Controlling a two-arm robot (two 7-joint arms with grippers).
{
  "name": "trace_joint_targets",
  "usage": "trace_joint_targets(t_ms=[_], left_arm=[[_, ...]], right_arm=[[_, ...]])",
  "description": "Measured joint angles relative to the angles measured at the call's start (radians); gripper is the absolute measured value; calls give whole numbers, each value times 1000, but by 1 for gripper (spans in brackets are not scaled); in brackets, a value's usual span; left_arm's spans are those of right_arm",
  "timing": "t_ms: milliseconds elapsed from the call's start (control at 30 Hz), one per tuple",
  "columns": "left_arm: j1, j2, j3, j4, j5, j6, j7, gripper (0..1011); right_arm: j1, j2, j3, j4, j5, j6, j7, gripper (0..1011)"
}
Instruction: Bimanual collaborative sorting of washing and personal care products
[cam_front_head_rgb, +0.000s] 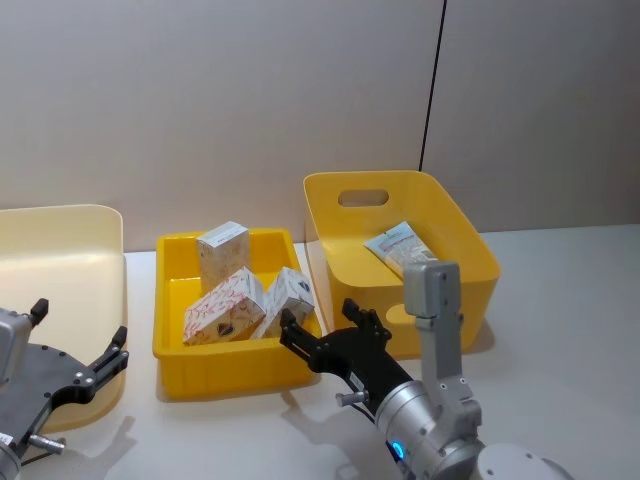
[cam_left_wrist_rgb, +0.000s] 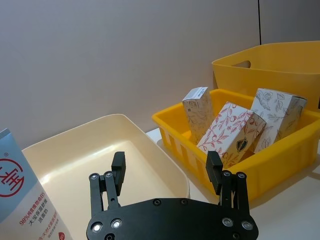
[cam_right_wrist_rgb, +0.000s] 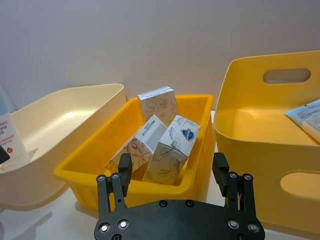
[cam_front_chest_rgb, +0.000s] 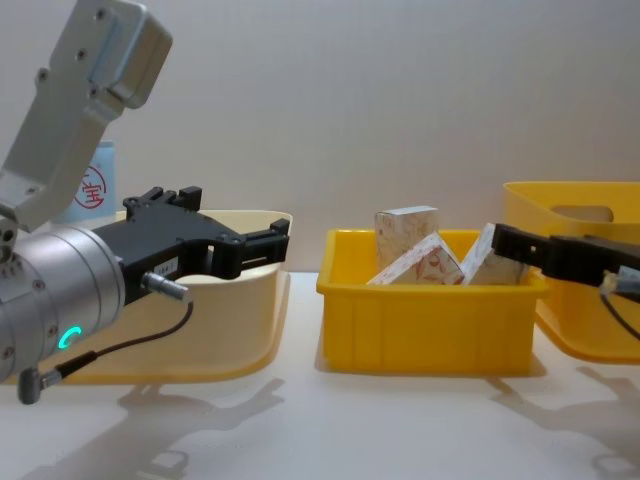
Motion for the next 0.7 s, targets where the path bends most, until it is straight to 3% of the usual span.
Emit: trace_joint_targets(t_ms=[700], left_arm=[[0,0,0,0,0,0,0,1003]], right_arm=[[75,-69,-11,101,-6,26,-8,1001]])
